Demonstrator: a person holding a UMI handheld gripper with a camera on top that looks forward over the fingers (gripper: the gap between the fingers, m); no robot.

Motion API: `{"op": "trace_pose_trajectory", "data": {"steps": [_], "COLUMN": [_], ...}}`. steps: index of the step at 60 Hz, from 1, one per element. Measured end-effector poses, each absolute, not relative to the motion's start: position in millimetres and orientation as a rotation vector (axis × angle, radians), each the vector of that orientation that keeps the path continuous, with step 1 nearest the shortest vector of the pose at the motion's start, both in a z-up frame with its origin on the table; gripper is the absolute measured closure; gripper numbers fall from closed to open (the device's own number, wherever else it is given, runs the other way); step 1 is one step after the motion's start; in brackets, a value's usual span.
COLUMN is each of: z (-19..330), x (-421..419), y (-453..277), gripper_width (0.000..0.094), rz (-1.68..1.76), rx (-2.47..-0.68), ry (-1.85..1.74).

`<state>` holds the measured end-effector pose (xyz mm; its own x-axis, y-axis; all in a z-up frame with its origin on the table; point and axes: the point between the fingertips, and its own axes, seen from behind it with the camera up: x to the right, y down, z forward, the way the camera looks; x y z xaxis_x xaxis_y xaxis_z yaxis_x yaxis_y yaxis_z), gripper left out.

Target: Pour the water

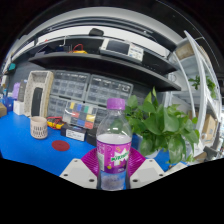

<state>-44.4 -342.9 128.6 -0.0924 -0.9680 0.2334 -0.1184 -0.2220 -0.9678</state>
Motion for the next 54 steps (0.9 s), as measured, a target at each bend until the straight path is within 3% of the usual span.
{"op": "trace_pose_trajectory", "data": {"steps": [29,43,54], "z": [156,166,171], "x": [70,109,124], "y": [-202,-138,-101], "gripper_width": [0.0608,0.0603,0.0604], "rz": [-1.895,-2.127,-2.315], "rx": [-2.093,-2.291,-2.338], "ry": [0.432,-0.083,-0.573]}}
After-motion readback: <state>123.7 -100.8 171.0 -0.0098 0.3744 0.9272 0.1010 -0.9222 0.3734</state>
